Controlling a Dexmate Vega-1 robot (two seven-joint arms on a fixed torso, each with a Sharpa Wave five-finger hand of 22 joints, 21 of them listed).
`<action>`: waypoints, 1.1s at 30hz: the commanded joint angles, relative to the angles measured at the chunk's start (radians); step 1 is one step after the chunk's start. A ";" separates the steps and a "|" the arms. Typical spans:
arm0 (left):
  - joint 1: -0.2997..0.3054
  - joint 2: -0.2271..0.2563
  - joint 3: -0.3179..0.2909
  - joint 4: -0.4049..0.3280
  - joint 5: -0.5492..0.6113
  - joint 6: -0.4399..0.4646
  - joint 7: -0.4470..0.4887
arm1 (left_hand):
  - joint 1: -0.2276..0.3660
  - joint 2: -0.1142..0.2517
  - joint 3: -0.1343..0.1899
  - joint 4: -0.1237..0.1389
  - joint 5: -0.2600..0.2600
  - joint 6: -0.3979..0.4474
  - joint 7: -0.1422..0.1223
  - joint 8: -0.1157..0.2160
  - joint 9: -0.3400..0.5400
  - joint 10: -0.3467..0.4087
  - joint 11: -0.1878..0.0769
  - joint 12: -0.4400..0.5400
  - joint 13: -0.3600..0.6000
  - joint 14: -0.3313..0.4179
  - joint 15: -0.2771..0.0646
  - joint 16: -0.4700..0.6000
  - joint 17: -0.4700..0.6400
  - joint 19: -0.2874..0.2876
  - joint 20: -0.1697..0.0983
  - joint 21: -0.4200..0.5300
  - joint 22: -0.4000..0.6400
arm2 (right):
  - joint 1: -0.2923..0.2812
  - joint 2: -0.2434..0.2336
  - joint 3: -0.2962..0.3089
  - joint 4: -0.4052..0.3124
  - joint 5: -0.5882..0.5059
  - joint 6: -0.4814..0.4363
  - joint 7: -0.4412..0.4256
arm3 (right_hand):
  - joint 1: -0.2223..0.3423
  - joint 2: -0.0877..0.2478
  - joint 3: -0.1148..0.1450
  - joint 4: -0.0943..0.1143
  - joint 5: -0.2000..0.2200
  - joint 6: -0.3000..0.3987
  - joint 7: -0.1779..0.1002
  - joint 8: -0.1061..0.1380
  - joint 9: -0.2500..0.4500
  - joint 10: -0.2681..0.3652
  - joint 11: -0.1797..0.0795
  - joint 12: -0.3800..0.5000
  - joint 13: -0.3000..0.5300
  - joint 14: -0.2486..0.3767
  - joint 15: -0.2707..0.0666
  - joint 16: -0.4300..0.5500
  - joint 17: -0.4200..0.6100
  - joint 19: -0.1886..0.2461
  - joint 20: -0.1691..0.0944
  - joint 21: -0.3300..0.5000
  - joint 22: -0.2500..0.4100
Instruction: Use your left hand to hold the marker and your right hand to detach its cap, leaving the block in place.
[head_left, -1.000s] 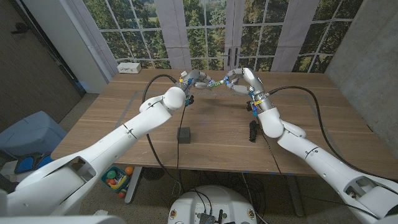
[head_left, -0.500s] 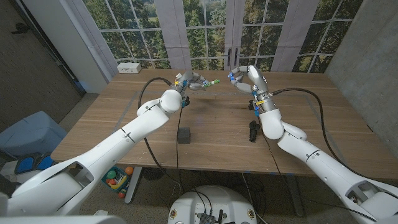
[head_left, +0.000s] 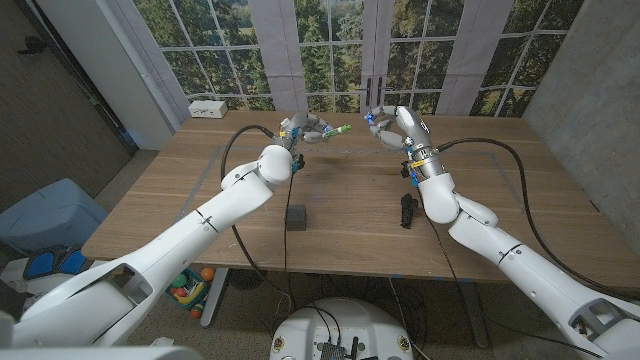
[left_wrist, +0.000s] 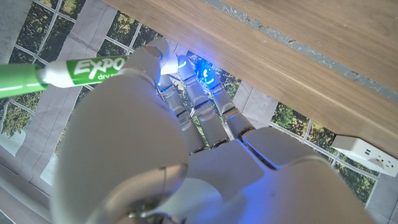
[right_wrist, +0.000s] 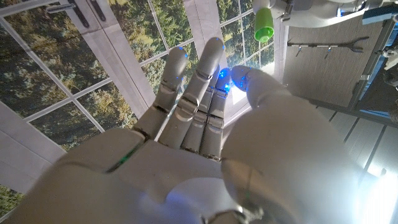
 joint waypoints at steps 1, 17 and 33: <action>-0.029 -0.029 0.061 0.012 0.139 0.054 0.062 | -0.004 0.009 0.001 0.009 0.008 0.067 0.059 -0.003 0.035 0.252 -0.030 0.004 0.304 0.009 -0.110 -0.004 0.006 0.009 -0.080 0.009 0.002 | -0.045 -0.061 0.002 -0.159 -0.027 -0.220 0.110 | -0.031 -0.002 -0.023 -0.006 -0.051 -0.063 -0.018 -0.034 -0.016 -0.069 -0.022 -0.052 -0.020 -0.077 0.006 -0.019 0.002 -0.014 -0.099 -0.013 -0.010; -0.056 -0.062 0.117 0.023 0.283 0.121 0.072 | -0.005 0.010 -0.001 0.010 0.015 0.068 0.057 -0.007 0.034 0.250 -0.031 0.000 0.305 0.010 -0.110 -0.007 0.009 0.005 -0.083 0.012 0.003 | -0.056 -0.092 -0.043 -0.285 -0.170 -0.423 0.137 | -0.068 -0.006 -0.102 -0.016 -0.183 -0.113 -0.047 -0.046 -0.053 -0.130 -0.052 -0.091 -0.035 -0.156 0.006 -0.013 -0.007 -0.043 -0.062 -0.036 -0.012; -0.053 -0.057 0.099 -0.010 0.257 0.133 -0.013 | -0.006 0.010 -0.005 0.010 0.019 0.073 0.058 -0.015 0.026 0.252 -0.031 -0.004 0.304 0.013 -0.110 -0.010 0.012 0.003 -0.084 0.017 0.003 | -0.006 -0.048 -0.132 -0.261 -0.311 -0.490 0.062 | -0.063 0.020 -0.124 -0.021 -0.278 -0.132 -0.068 -0.046 -0.077 -0.141 -0.078 -0.093 -0.043 -0.160 -0.012 0.009 0.000 -0.046 -0.072 -0.043 -0.011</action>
